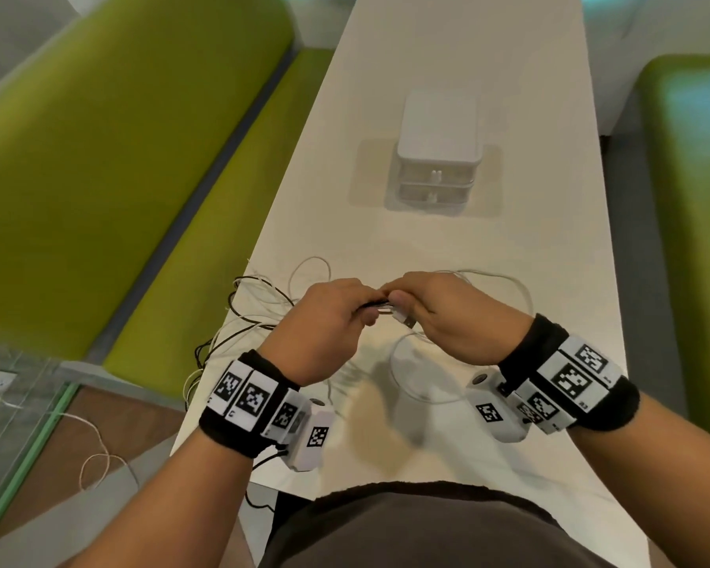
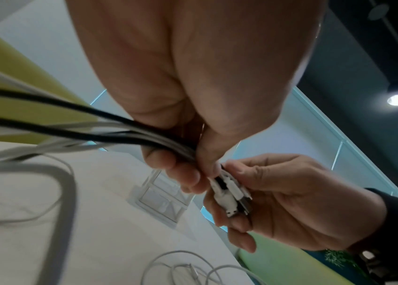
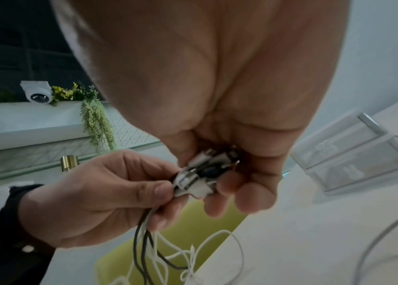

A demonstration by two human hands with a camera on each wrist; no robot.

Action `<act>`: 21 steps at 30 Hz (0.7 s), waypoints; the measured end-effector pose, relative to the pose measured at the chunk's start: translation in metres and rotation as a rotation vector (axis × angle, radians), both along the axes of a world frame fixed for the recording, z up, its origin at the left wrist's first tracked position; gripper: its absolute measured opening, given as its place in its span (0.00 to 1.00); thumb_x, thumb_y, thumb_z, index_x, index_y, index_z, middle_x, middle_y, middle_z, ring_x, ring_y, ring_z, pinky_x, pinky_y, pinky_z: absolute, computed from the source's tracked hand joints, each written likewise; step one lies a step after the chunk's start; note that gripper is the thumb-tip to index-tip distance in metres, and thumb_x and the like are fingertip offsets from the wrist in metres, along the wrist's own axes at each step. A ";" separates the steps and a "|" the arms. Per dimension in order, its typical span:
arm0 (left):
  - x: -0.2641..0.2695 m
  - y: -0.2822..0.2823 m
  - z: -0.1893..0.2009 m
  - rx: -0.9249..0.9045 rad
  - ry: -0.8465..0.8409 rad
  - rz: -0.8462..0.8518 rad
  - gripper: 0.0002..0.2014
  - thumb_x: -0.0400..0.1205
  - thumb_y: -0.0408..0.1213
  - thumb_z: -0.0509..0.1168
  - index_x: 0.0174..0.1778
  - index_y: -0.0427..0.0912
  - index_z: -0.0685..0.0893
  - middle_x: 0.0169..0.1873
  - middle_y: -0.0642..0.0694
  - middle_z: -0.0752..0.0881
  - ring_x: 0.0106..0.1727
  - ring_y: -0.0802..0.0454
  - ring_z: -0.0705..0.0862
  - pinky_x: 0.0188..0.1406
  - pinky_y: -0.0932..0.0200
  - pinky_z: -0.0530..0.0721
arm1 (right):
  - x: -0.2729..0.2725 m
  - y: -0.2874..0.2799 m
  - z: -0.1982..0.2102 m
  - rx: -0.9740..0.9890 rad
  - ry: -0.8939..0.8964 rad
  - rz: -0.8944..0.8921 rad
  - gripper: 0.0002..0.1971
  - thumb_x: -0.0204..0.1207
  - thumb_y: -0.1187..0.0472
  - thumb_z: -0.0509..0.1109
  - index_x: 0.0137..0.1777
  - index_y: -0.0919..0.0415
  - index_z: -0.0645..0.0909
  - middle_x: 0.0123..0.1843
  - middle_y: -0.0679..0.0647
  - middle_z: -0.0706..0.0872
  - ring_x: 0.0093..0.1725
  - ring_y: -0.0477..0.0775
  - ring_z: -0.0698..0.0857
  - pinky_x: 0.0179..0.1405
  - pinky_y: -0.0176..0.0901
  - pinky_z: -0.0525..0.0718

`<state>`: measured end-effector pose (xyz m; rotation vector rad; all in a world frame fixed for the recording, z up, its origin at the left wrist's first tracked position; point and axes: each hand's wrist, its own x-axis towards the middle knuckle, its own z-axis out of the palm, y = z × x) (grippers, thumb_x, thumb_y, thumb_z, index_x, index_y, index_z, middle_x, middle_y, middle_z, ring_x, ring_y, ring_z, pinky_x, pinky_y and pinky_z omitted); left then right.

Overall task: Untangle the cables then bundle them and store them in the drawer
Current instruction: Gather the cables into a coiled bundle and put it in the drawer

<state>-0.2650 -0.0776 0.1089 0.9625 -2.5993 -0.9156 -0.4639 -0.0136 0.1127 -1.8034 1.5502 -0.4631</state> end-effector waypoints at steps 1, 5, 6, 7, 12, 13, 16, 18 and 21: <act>-0.001 0.001 0.001 0.028 0.014 0.030 0.12 0.86 0.34 0.63 0.63 0.48 0.87 0.39 0.55 0.87 0.40 0.58 0.81 0.45 0.57 0.81 | 0.001 -0.001 0.000 0.007 0.024 -0.007 0.17 0.92 0.55 0.54 0.54 0.61 0.84 0.46 0.54 0.85 0.47 0.56 0.82 0.54 0.55 0.78; -0.001 0.007 0.005 0.169 0.101 0.123 0.13 0.86 0.32 0.66 0.57 0.52 0.69 0.35 0.52 0.90 0.36 0.54 0.87 0.41 0.52 0.85 | 0.008 0.001 0.003 -0.006 0.105 0.070 0.17 0.91 0.48 0.53 0.48 0.52 0.79 0.41 0.48 0.80 0.44 0.51 0.79 0.50 0.53 0.78; 0.000 0.008 0.007 0.175 0.104 0.121 0.14 0.86 0.32 0.65 0.55 0.52 0.68 0.35 0.51 0.90 0.35 0.53 0.87 0.41 0.49 0.85 | 0.009 0.002 0.003 0.006 0.132 0.095 0.17 0.90 0.44 0.53 0.47 0.51 0.77 0.41 0.47 0.80 0.43 0.50 0.79 0.48 0.52 0.78; 0.000 0.009 0.008 0.178 0.103 0.103 0.13 0.86 0.32 0.65 0.54 0.51 0.67 0.34 0.50 0.90 0.35 0.52 0.87 0.41 0.47 0.85 | 0.010 0.003 0.003 0.026 0.159 0.118 0.17 0.90 0.42 0.53 0.47 0.51 0.75 0.40 0.47 0.80 0.42 0.50 0.79 0.46 0.52 0.78; 0.011 0.004 0.004 0.193 0.037 -0.011 0.14 0.80 0.36 0.69 0.53 0.54 0.71 0.27 0.48 0.82 0.29 0.50 0.79 0.33 0.50 0.79 | 0.003 0.006 0.009 0.010 0.172 0.167 0.17 0.90 0.45 0.55 0.46 0.53 0.76 0.36 0.48 0.81 0.39 0.52 0.80 0.43 0.52 0.78; 0.018 0.001 0.000 0.142 -0.030 0.005 0.12 0.79 0.40 0.71 0.49 0.55 0.74 0.25 0.49 0.80 0.27 0.52 0.77 0.31 0.50 0.78 | 0.000 0.005 0.011 -0.020 0.158 0.142 0.15 0.90 0.47 0.57 0.45 0.53 0.76 0.36 0.47 0.82 0.38 0.51 0.80 0.41 0.50 0.77; 0.054 -0.015 -0.019 0.115 -0.277 0.142 0.20 0.79 0.58 0.71 0.33 0.46 0.78 0.20 0.53 0.74 0.23 0.57 0.72 0.28 0.54 0.71 | -0.011 0.006 0.017 -0.049 0.167 0.091 0.13 0.90 0.47 0.58 0.47 0.51 0.78 0.34 0.46 0.82 0.36 0.44 0.80 0.35 0.41 0.73; 0.083 -0.031 -0.030 0.175 -0.467 0.254 0.28 0.79 0.64 0.69 0.26 0.43 0.77 0.17 0.53 0.73 0.20 0.57 0.71 0.25 0.55 0.66 | -0.021 0.008 0.018 -0.048 0.170 0.057 0.14 0.90 0.47 0.58 0.47 0.52 0.78 0.35 0.46 0.82 0.36 0.44 0.80 0.36 0.44 0.74; 0.132 -0.060 -0.041 0.180 -0.755 0.380 0.28 0.80 0.64 0.68 0.26 0.44 0.82 0.22 0.49 0.84 0.27 0.51 0.80 0.31 0.57 0.73 | -0.040 0.010 0.020 -0.046 0.094 -0.036 0.14 0.88 0.46 0.58 0.43 0.48 0.78 0.36 0.48 0.85 0.37 0.52 0.84 0.40 0.50 0.80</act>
